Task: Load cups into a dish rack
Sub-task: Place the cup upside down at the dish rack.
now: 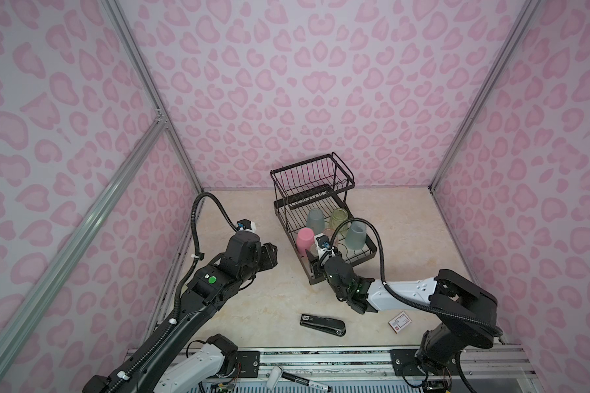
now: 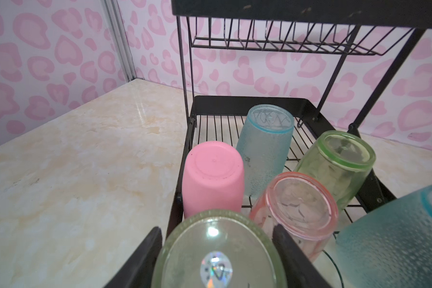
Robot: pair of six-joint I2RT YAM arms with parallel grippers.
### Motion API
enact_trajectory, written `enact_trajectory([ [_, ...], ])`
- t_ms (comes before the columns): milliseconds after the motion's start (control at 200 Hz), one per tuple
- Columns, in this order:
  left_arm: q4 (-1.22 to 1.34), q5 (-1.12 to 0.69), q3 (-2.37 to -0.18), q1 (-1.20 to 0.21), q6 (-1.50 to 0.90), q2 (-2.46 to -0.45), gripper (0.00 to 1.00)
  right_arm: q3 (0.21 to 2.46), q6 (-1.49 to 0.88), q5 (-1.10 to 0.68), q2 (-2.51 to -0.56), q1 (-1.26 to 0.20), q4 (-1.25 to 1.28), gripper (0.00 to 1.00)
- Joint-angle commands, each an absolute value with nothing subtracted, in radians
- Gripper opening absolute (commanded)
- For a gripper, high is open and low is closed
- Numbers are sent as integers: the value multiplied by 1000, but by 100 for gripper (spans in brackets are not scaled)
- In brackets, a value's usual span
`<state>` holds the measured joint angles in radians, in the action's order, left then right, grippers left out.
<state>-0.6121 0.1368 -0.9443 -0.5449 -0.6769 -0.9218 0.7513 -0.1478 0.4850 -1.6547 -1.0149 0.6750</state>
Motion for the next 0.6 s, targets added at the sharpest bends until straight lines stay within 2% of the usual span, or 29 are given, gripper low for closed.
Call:
enact_trajectory([
  [0, -626, 136, -940, -537, -660, -910, 58, 754, -135, 512, -1681, -1019, 766, 43],
  [595, -651, 136, -936, -514, -647, -881, 58, 709, -116, 605, -1818, -1045, 944, 46],
])
